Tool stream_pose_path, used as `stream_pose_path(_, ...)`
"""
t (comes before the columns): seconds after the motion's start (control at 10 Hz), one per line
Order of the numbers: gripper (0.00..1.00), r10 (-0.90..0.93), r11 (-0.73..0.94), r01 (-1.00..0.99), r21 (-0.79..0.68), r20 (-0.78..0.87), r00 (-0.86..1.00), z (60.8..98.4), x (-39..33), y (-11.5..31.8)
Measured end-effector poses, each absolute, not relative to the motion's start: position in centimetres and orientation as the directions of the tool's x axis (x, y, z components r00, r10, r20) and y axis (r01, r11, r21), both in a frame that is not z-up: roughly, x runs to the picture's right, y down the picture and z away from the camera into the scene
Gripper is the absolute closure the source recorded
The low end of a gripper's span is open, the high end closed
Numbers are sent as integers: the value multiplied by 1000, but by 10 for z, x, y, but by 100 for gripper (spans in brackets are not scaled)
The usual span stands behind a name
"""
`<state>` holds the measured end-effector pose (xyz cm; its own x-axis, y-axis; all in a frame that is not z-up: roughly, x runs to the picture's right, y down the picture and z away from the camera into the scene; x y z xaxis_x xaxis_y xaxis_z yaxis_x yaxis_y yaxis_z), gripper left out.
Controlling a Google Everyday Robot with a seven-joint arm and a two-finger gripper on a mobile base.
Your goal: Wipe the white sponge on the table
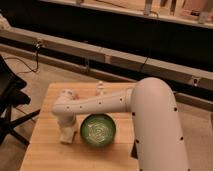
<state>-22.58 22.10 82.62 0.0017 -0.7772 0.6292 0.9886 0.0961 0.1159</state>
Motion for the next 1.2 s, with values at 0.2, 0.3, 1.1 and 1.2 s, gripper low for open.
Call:
stream_pose_path(0.2, 99, -790, 52, 987, 150, 611, -51, 822, -247, 219)
stream_pose_path(0.3, 99, -793, 30, 985, 168, 605, -79, 820, -255, 219)
stream_pose_path(1.1, 100, -774, 27, 980, 197, 625, -105, 822, -253, 228)
stream_pose_path(1.2, 100, -773, 25, 980, 198, 626, -107, 824, -249, 226)
